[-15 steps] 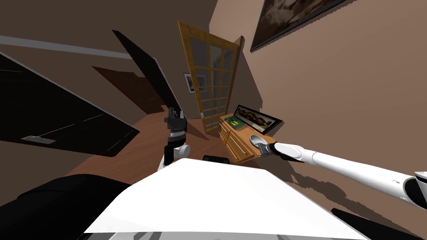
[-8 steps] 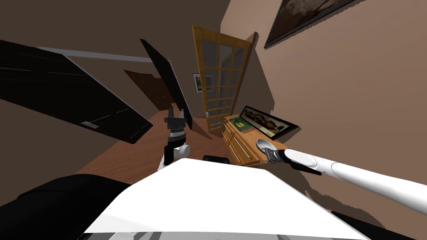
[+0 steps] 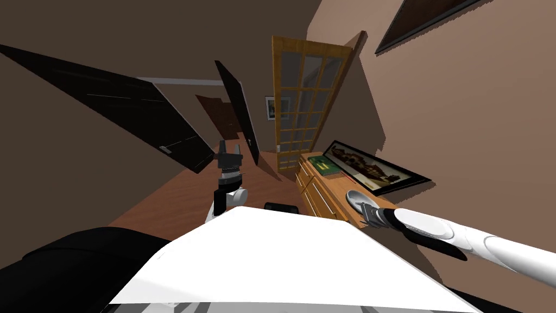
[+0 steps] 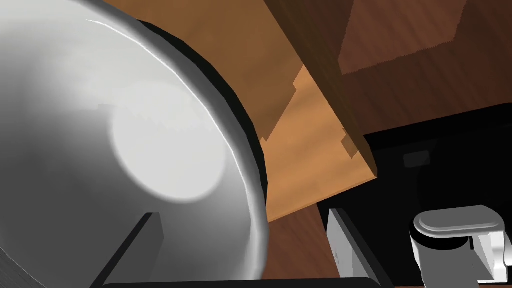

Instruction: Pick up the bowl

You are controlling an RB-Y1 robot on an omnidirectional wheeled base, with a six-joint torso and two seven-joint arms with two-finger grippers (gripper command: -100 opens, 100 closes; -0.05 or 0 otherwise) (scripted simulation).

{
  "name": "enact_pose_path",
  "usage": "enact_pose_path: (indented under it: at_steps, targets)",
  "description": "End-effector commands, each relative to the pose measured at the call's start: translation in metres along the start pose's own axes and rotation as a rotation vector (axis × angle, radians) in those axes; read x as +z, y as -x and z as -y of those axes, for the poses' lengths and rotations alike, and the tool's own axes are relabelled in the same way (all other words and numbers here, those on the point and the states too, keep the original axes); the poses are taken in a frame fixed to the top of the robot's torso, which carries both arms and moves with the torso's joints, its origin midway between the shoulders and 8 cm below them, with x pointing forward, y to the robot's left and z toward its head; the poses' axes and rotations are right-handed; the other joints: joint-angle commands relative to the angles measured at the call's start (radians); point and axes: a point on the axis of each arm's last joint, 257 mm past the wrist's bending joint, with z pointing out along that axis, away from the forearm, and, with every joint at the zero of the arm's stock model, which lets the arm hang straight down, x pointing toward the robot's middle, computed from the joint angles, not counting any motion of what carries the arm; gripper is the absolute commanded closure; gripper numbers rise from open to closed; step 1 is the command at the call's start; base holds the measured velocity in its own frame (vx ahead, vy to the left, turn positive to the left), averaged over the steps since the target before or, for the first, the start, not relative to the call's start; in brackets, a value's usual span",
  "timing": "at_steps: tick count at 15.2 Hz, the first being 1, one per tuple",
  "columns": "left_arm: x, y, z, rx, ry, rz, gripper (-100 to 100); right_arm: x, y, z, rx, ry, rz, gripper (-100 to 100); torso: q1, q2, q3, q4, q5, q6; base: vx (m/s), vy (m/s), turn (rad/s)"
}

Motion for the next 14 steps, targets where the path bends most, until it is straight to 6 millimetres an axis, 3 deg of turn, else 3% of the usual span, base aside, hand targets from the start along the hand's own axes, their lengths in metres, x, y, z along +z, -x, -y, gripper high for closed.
enact_pose_path:
  at_steps: [1, 2, 3, 5, 7, 8, 12, 13, 14]
  targets:
    - [0.0, 0.0, 0.0, 0.0, 0.0, 0.0, 0, -0.001, -0.015, -0.009, 0.027, -0.004, -0.019, -100, 0.0, 0.0, 0.0, 0.0, 0.0, 0.0, -0.019, 0.008, 0.156]
    - [0.0, 0.0, 0.0, 0.0, 0.0, 0.0, 0, -0.001, -0.014, -0.009, 0.051, -0.005, -0.013, -100, -0.001, 0.0, 0.0, 0.0, 0.0, 0.001, -0.011, 0.002, 0.008]
    - [0.0, 0.0, 0.0, 0.0, 0.0, 0.0, 0, -0.012, -0.044, -0.017, 0.049, -0.018, -0.067, -100, -0.001, 0.0, 0.0, 0.0, 0.0, 0.001, -0.021, 0.019, 0.33]
    - [0.0, 0.0, 0.0, 0.0, 0.0, 0.0, 0, -0.012, -0.046, -0.021, 0.096, -0.018, -0.065, -100, 0.0, 0.0, 0.0, 0.0, 0.0, 0.0, -0.024, 0.012, 0.28]
    - [0.0, 0.0, 0.0, 0.0, 0.0, 0.0, 0, -0.011, -0.044, -0.02, 0.086, -0.018, -0.062, -100, -0.001, 0.0, 0.0, 0.0, 0.0, 0.002, -0.006, 0.003, -0.027]
    - [0.0, 0.0, 0.0, 0.0, 0.0, 0.0, 0, -0.012, -0.044, -0.02, 0.088, -0.019, -0.063, 100, -0.001, -0.001, 0.0, 0.0, 0.0, 0.001, 0.0, 0.0, 0.0]
    - [0.0, 0.0, 0.0, 0.0, 0.0, 0.0, 0, -0.012, -0.044, -0.021, 0.089, -0.018, -0.063, 100, -0.002, -0.002, -0.001, 0.0, -0.001, 0.0, -0.001, 0.0, -0.005]
    - [0.0, 0.0, 0.0, 0.0, 0.0, 0.0, 0, 0.0, -0.015, -0.013, 0.073, 0.002, -0.012, 100, -0.002, -0.002, -0.001, 0.0, -0.001, 0.0, 0.018, -0.021, -0.314]
    - [0.0, 0.0, 0.0, 0.001, 0.0, 0.0, 0, -0.001, -0.013, -0.009, 0.055, -0.005, -0.012, 100, -0.003, -0.003, -0.002, -0.001, -0.002, 0.002, 0.033, -0.026, -0.402]
